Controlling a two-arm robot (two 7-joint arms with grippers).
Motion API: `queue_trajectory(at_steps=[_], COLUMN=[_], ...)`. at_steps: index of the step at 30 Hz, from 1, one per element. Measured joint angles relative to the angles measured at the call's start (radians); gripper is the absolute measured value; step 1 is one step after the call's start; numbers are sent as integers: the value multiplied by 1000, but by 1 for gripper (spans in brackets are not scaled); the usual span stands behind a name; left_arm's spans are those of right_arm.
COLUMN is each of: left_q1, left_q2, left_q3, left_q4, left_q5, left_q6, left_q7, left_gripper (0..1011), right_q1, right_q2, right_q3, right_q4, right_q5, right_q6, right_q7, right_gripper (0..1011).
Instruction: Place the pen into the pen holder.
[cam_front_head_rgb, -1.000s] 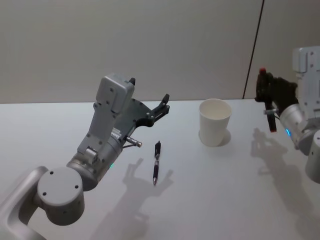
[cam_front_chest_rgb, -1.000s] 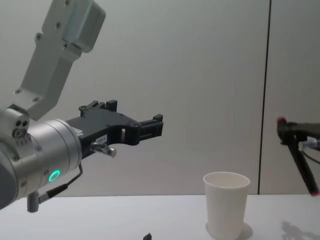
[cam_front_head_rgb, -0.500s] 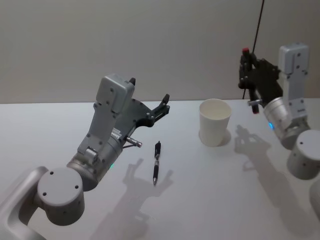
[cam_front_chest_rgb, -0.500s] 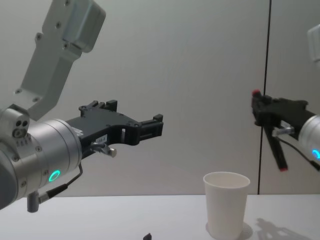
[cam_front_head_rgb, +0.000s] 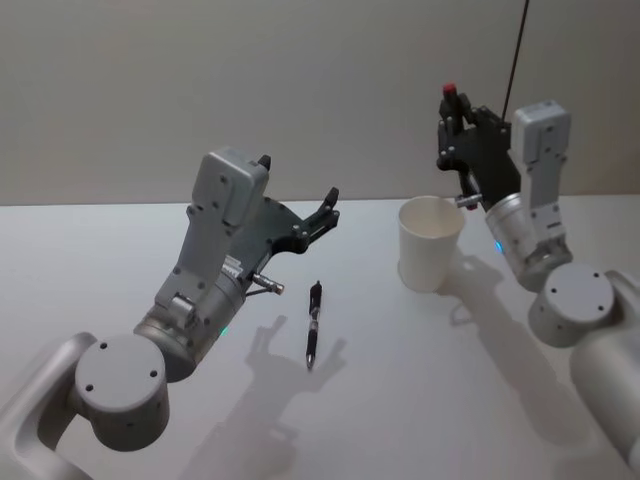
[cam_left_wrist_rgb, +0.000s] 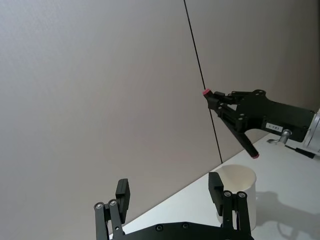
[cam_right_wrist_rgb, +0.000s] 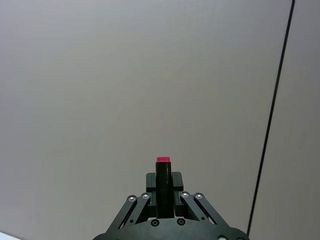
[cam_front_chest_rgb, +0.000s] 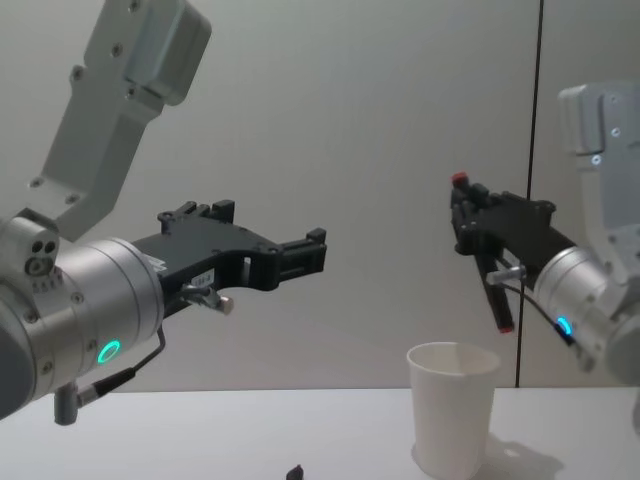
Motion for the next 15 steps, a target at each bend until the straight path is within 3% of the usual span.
queue_trajectory(at_steps=[11,15], left_q1=[0,0], left_q2=[0,0], left_q3=[0,0], left_q4=[0,0], left_q5=[0,0], left_q6=[0,0], left_q7=[0,0], left_gripper=[1002,1002], right_q1=[133,159], right_q2=[-49,-59], right_q3=[-11,-12], right_q4=[286,343], right_q5=[-2,0], right_q6=[-178,-212], right_q7=[0,2], right_gripper=[168,168])
